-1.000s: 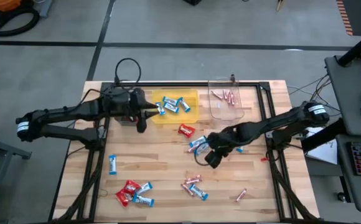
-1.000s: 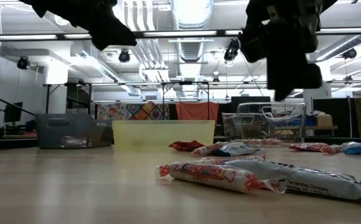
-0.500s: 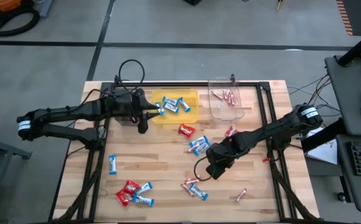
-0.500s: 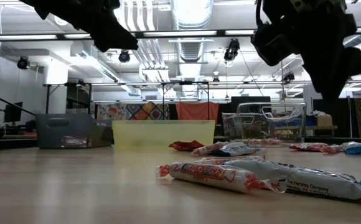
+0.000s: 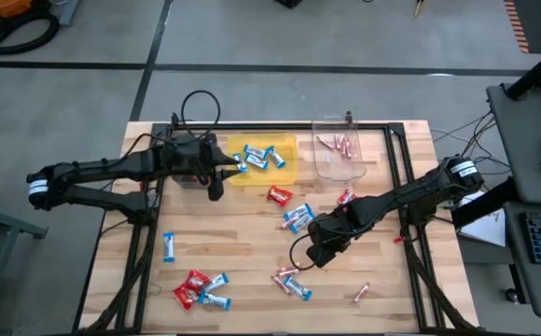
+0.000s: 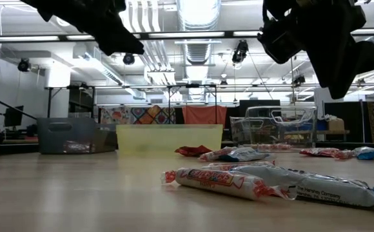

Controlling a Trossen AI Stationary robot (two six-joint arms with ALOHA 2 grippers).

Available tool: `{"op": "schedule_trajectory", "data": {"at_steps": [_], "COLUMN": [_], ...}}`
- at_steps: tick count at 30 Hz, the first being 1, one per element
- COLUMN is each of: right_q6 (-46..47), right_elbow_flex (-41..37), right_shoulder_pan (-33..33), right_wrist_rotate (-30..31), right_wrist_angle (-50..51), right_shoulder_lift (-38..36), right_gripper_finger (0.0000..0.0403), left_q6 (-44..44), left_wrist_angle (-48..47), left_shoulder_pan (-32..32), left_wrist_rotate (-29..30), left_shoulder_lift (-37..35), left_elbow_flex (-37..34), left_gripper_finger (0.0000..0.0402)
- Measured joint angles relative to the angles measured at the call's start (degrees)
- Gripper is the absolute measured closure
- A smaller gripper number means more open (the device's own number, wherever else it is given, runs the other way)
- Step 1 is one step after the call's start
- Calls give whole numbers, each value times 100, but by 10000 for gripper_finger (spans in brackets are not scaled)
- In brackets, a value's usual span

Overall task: Sort candy
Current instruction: Put the white candy into the yellow bin

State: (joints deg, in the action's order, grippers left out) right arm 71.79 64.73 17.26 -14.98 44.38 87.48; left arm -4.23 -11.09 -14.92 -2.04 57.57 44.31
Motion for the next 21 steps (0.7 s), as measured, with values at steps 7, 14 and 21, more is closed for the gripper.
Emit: {"op": "schedule_trajectory", "data": {"at_steps": [7, 14, 21], "right_q6": [341, 423, 432], "right_elbow_flex": [66, 161, 166], "right_shoulder_pan": [0, 0, 23], "right_wrist_rotate": [-5, -22, -7], "right_wrist_angle": [0, 2, -4], "right_shoulder_lift": [-2, -2, -2], "right_gripper_finger": [275, 275, 275], "left_q6": [-98, -170, -172], "left_wrist_angle": [-9, -6, -7], "left_shoulder_pan": [0, 0, 0], "left_wrist_rotate": [0, 0, 0], "left_shoulder_lift": [208, 210, 209], "left_elbow_flex": [0, 0, 0], "left_gripper_finger": [293, 293, 293]}}
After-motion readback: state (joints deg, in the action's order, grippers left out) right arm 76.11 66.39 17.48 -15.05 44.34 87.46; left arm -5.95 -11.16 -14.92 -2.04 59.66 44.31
